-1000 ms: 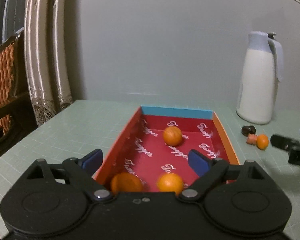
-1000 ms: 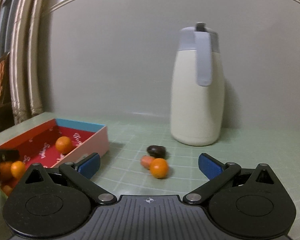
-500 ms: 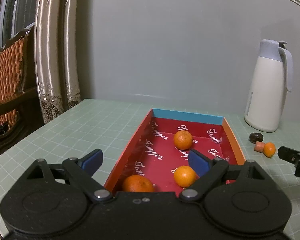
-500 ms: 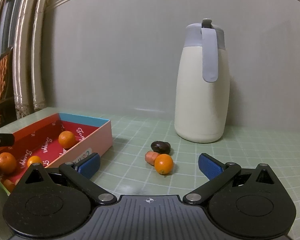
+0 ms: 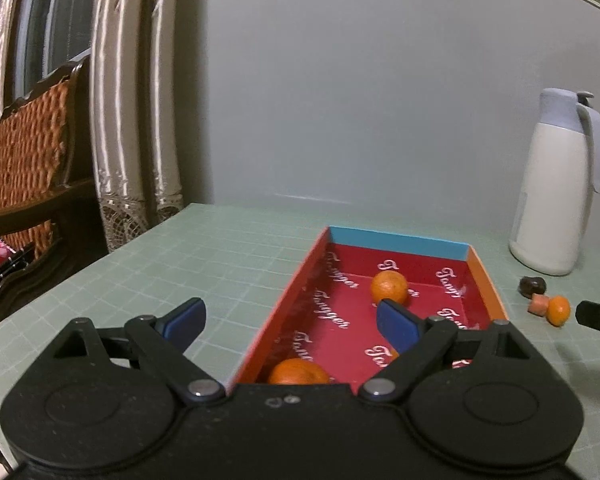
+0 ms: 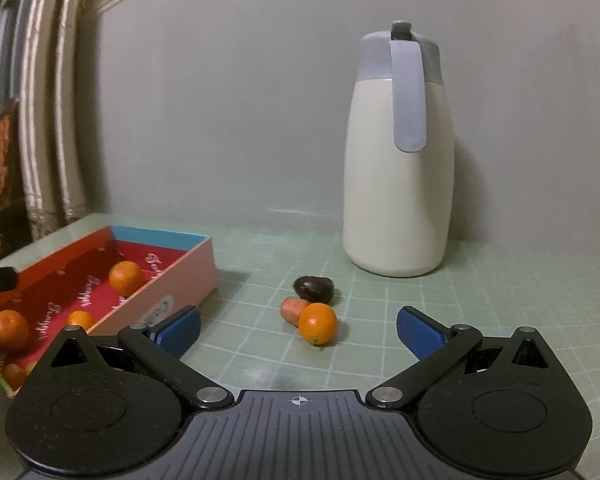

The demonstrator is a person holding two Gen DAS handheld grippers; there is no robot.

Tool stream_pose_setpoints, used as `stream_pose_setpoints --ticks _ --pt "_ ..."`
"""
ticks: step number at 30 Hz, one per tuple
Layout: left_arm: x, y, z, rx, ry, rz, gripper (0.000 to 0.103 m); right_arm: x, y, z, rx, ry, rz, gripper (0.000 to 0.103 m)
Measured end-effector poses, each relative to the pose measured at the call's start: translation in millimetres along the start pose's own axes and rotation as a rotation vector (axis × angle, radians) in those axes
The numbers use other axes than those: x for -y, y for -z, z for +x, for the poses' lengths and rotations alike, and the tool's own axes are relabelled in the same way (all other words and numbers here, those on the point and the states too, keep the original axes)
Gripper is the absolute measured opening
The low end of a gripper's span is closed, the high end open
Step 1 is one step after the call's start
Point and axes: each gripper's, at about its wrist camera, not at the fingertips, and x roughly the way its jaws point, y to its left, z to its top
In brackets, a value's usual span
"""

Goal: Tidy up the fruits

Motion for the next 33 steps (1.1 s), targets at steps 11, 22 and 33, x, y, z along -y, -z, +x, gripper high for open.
stream_pose_setpoints --ticks 11,22,33 --pt "-38 0 3 0.005 -0.085 -0.085 0.088 -10 -9 34 -0.013 0.039 -0.027 0.103" --pt "-100 1 5 -0.010 -0.207 -0.299 0.097 -7 -26 92 -0.071 0.062 -0.015 0.090" --pt "-112 6 6 -0.027 -0.215 -0.307 0.097 11 -30 138 -0.194 0.065 0.040 0.044"
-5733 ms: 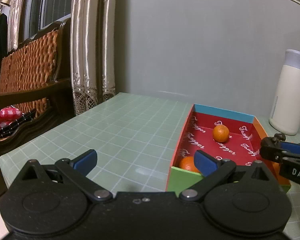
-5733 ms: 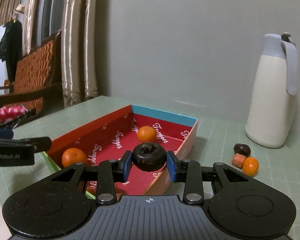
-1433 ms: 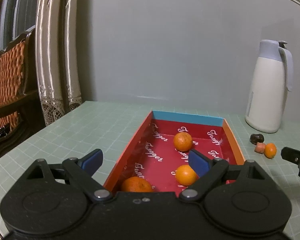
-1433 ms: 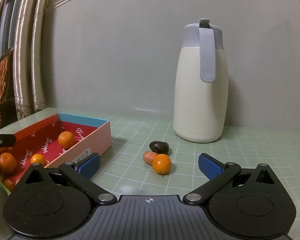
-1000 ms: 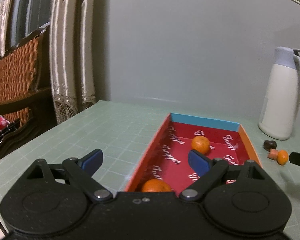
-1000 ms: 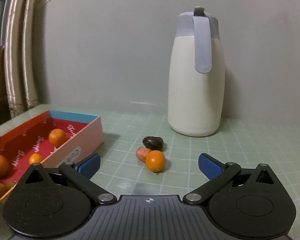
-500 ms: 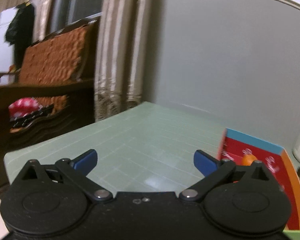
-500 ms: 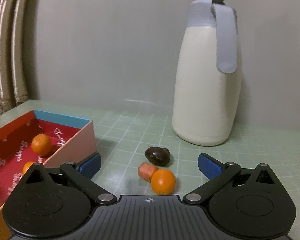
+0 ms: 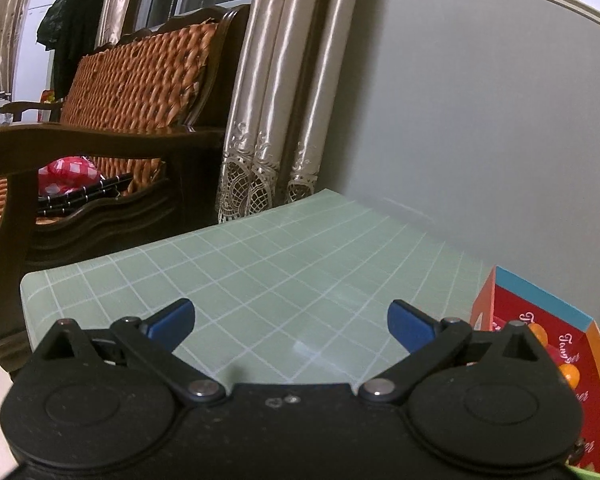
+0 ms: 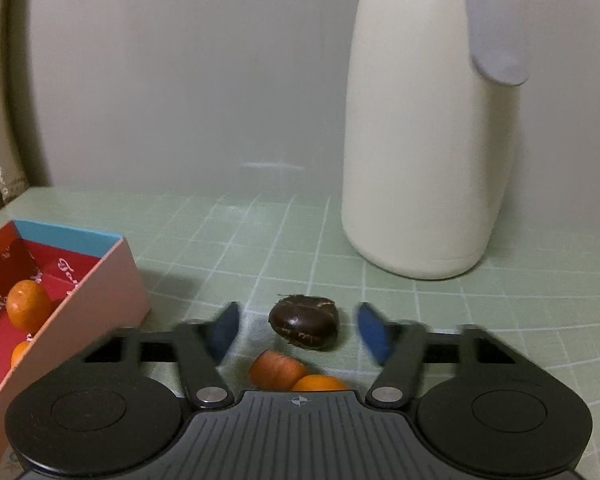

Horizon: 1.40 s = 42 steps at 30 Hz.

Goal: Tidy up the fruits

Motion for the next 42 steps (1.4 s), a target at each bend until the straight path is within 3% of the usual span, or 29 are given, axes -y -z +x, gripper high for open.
stream_pose_setpoints --ticks 2,12,19,28,32,39,40,41,42 --pt "-1 -1 3 -0.005 0.000 0.002 0.097 2 -1 3 -0.014 0.005 -0.002 0.038" --pt "6 3 2 -0.020 0.005 0.029 0.097 -5 2 -30 0.046 -0.018 -0.011 0.037" --pt "7 7 -3 -0.032 0.013 0.032 0.097 -35 16 -89 0.113 -0.114 -0.051 0.038" --pt "8 13 -11 -0.027 0.022 0.052 0.097 -112 40 -159 0.253 -0.289 -0.205 0.038" --pt "8 13 -11 -0.039 0.025 0.048 0.097 -139 54 -160 0.244 -0.327 -0.278 0.038" --pt "8 12 -10 -0.035 0.031 0.053 0.097 -154 59 -148 0.206 -0.385 -0.296 0.039" --pt "9 12 -10 -0.035 0.031 0.055 0.097 -159 61 -148 0.204 -0.392 -0.312 0.045" --pt "8 12 -10 -0.034 0.033 0.056 0.097 -161 64 -150 0.223 -0.378 -0.319 0.079" --pt "8 12 -10 -0.033 0.034 0.056 0.097 -159 65 -154 0.261 -0.372 -0.308 0.102"
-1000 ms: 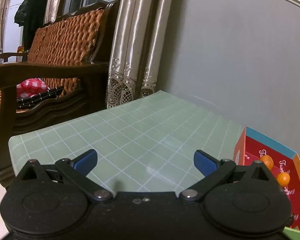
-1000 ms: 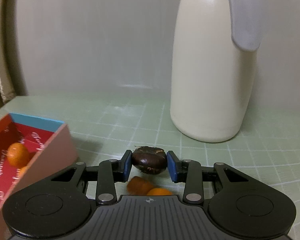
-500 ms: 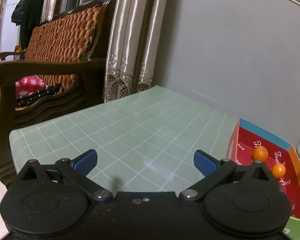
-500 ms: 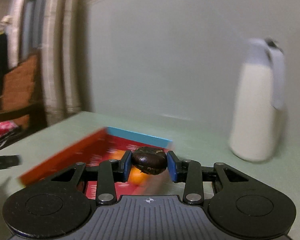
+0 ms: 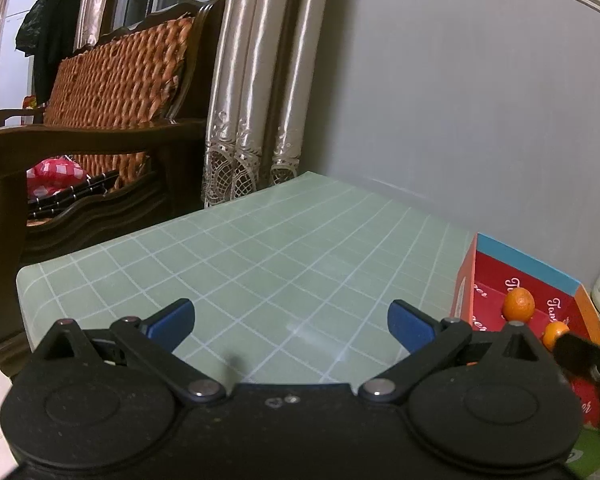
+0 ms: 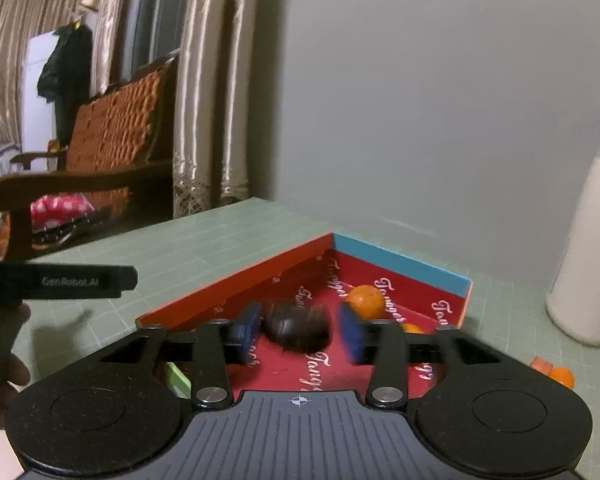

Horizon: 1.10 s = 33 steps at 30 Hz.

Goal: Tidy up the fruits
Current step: 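Drop the dark fruit into the red box with the right gripper, then grasp the small mandarin with the left gripper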

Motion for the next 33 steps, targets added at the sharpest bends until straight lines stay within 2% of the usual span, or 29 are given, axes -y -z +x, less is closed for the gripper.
stream_pose_setpoints --ticks 1,8,19,33 --pt "0 0 0 0.001 0.002 0.000 0.097 4 1 -8 0.054 0.001 0.015 0.103" --pt "2 -1 0 -0.004 0.013 -0.011 0.097 44 1 -31 0.158 0.140 0.098 0.103" --pt "27 -2 -9 0.008 0.096 -0.018 0.097 125 12 -65 0.114 0.285 0.244 0.103" --pt "101 11 -22 0.013 0.238 0.056 0.097 167 28 -118 0.116 0.379 0.247 0.103"
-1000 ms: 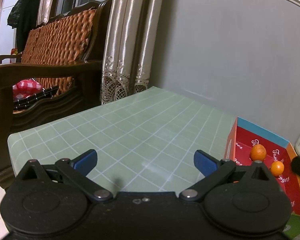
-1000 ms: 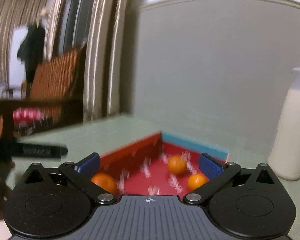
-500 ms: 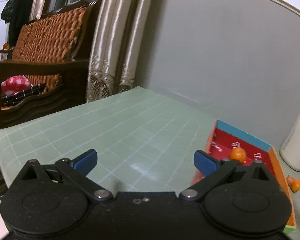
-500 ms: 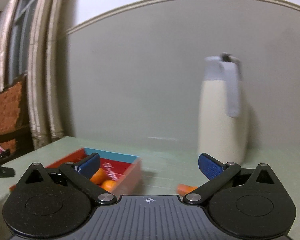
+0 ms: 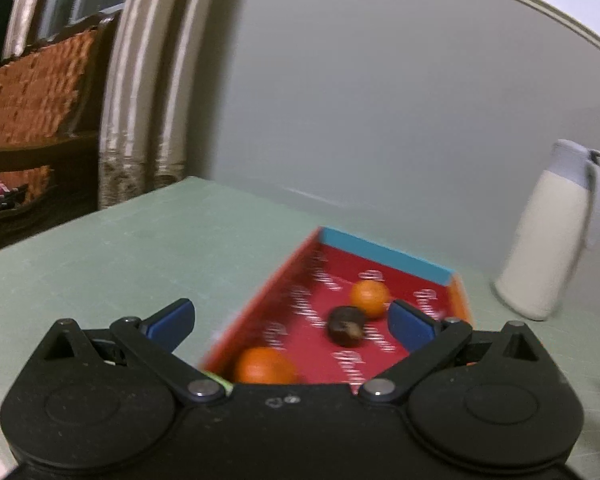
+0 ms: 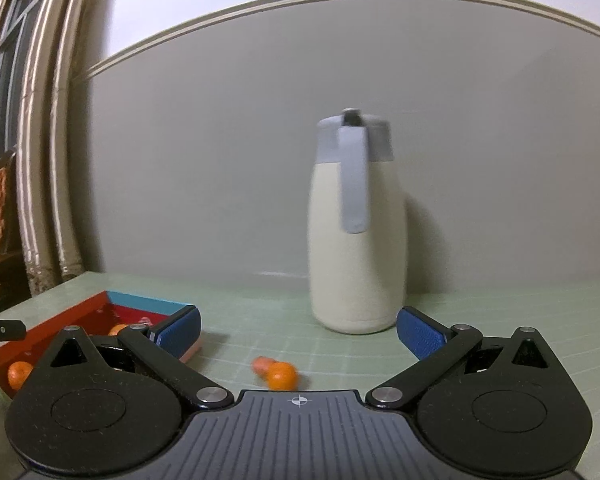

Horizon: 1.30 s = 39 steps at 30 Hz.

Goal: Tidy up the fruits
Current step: 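Grasp the small mandarin with the left gripper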

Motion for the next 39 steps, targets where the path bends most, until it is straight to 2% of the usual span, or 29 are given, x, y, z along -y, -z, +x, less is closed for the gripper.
stream_pose_setpoints --ticks 6,13,19,22,26,29,31,33,38,39 --pt "44 7 -2 0.020 0.081 0.022 0.097 34 -1 -12 0.006 0.050 0.028 0.103" --pt "105 22 -3 0.048 0.167 0.140 0.097 69 0 -23 0.004 0.097 0.050 0.103" --pt "152 38 5 0.026 0.269 0.193 0.097 95 6 -26 -0.009 0.141 0.082 0.103" --pt "175 45 16 0.007 0.276 0.247 0.097 107 8 -23 -0.038 0.168 0.095 0.103" --pt "201 53 34 -0.046 0.244 0.330 0.095 124 11 -17 -0.082 0.220 0.106 0.103" --pt "211 57 48 -0.082 0.250 0.340 0.089 143 13 -13 -0.095 0.248 0.139 0.103" --pt "218 59 57 -0.096 0.249 0.350 0.079 152 13 -11 -0.101 0.260 0.153 0.103" --pt "223 60 67 -0.123 0.247 0.345 0.074 158 14 -8 -0.107 0.268 0.158 0.103" --pt "232 64 87 -0.167 0.228 0.351 0.062 165 17 -3 -0.130 0.279 0.134 0.103" --pt "234 65 91 -0.176 0.222 0.359 0.054 166 17 -3 -0.131 0.282 0.130 0.103"
